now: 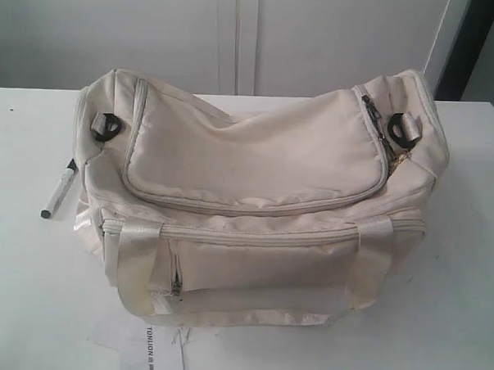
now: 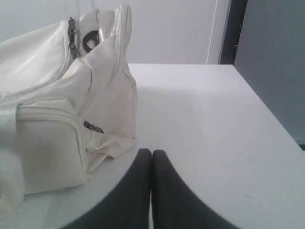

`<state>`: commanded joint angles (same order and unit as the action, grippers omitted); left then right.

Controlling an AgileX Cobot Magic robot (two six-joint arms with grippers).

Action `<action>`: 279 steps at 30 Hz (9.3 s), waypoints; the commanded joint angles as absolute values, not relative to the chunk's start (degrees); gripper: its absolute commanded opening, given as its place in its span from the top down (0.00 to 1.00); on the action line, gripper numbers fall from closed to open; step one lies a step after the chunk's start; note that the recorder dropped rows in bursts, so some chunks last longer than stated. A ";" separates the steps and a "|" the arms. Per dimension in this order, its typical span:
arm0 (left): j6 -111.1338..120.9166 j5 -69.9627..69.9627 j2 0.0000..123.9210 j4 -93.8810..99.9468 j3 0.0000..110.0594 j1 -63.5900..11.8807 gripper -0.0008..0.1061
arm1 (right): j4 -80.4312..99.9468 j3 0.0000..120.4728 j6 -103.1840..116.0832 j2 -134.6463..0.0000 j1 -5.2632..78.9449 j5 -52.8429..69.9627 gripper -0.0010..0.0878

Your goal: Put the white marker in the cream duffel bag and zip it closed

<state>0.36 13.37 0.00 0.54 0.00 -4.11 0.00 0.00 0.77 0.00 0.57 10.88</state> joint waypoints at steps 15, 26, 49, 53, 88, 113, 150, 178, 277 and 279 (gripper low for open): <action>1.67 10.38 0.00 0.00 0.00 -4.11 0.96 | -2.00 0.00 27.73 0.00 0.57 -16.23 0.99; 12.48 3.45 0.00 0.00 0.00 -4.11 0.96 | -1.46 12.80 17.74 -8.11 0.57 -7.45 0.99; 15.45 4.63 0.00 0.00 0.00 -4.11 0.96 | 2.19 36.89 11.72 -38.86 0.57 7.62 0.99; 15.45 4.76 0.00 0.00 0.00 -4.11 0.96 | 2.19 40.87 9.67 -43.18 0.57 11.53 0.99; 16.99 7.08 0.00 0.00 0.00 -4.11 0.96 | -12.66 72.00 -13.74 -79.31 0.57 41.17 0.64; 16.99 7.08 0.00 0.00 0.00 -4.11 0.96 | -14.88 80.63 -15.26 -95.96 0.57 38.48 0.31; 28.63 -13.54 0.00 0.51 1.24 -4.11 0.99 | -16.70 80.75 -16.63 -100.85 0.57 34.52 0.99; 7.51 11.78 26.71 0.00 25.20 -4.11 0.99 | -16.70 80.75 -16.52 -100.85 0.57 34.26 0.99; -42.48 -3.38 91.30 -29.71 72.57 -57.44 0.78 | -16.70 80.75 -16.52 -100.85 0.57 34.26 0.99; -42.48 -3.38 92.72 -29.10 74.16 -57.44 0.78 | -16.70 80.75 -16.52 -100.85 0.57 34.26 0.99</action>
<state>-42.48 -3.38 92.72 -29.10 74.16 -57.44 -16.70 80.75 -16.52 -100.85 0.57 34.26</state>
